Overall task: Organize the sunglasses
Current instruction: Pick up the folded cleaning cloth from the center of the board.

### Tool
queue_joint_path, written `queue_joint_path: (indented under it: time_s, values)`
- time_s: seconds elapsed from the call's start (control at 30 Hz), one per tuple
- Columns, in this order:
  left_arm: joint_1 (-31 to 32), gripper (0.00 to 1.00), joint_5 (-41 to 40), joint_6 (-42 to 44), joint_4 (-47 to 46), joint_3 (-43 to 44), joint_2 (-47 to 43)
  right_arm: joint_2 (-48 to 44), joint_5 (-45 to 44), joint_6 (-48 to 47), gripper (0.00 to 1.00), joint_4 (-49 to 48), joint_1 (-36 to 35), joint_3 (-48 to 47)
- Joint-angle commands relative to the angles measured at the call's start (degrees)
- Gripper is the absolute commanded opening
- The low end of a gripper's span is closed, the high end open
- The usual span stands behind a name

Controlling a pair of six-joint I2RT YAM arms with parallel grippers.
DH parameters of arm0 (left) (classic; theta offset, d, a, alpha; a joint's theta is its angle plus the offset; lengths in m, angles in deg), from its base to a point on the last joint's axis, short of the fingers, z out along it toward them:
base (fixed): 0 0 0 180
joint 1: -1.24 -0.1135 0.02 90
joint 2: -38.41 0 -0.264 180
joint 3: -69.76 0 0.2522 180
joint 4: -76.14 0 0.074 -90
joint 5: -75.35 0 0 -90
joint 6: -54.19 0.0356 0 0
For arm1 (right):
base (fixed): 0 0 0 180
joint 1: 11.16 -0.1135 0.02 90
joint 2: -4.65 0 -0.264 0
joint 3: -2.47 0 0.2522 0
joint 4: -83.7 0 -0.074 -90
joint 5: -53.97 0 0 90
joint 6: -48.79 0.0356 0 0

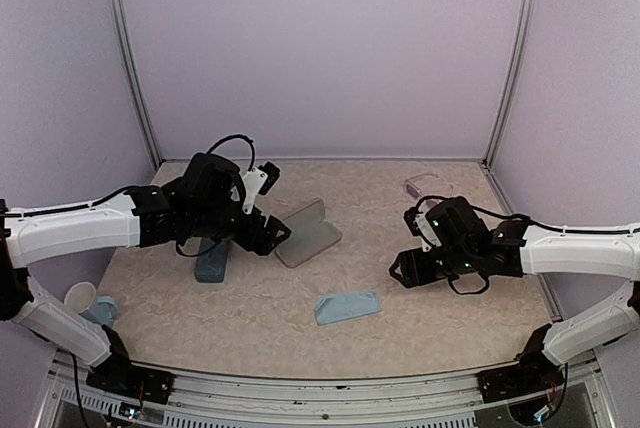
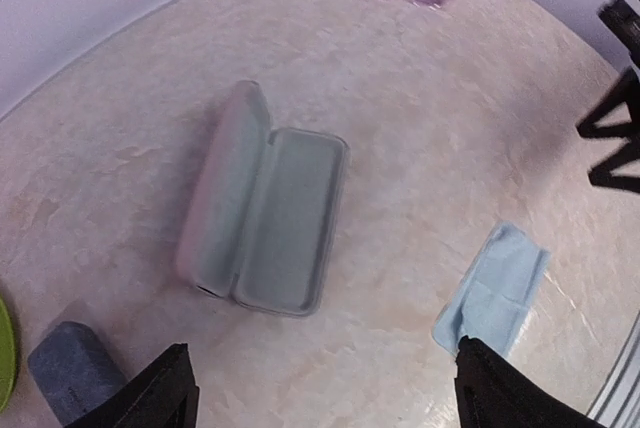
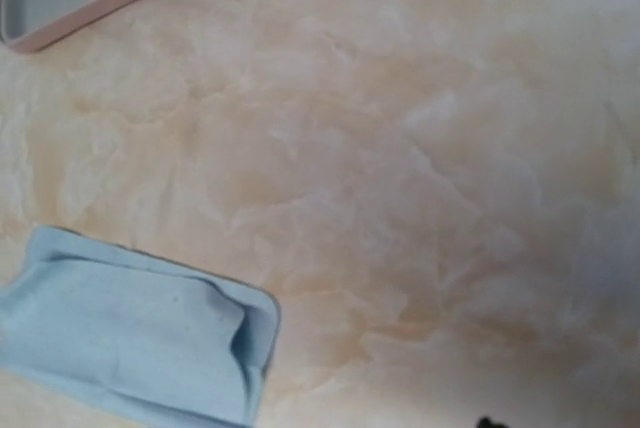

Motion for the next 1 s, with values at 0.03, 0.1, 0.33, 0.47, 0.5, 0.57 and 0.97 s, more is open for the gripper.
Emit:
queue_joint_path:
  time_s: [0.03, 0.1, 0.33, 0.47, 0.5, 0.57, 0.97]
  values:
    - [9.66, 0.83, 3.67, 9.55, -6.68, -6.39, -3.4, 0.29, 5.72, 12.4, 0.65, 3.04, 0.95, 0.7]
    - [13.8, 0.81, 2.5, 11.62, -7.8, -8.27, -2.44, 1.58, 8.46, 14.98, 0.65, 3.99, 1.1, 0.66]
    - [20.69, 0.66, 0.42, 13.14, -10.19, -9.74, 5.23, 5.75, 13.88, 18.35, 0.61, 5.62, 1.71, 1.11]
    - [21.27, 0.58, 1.4, 12.8, -11.37, -8.96, 9.55, 5.85, 14.64, 19.18, 0.6, 4.83, 1.78, 2.12]
    - [21.59, 0.57, 1.2, 12.99, -11.47, -8.62, 10.6, 5.91, 14.9, 19.26, 0.6, 4.69, 1.87, 2.28]
    - [21.95, 0.54, 1.44, 13.67, -11.61, -8.05, 12.71, 6.14, 15.17, 19.29, 0.59, 4.76, 2.08, 2.38]
    - [22.69, 0.45, 1.67, 16.59, -13.77, -7.45, 17.83, 7.79, 15.95, 19.51, 0.57, 4.68, 2.49, 1.79]
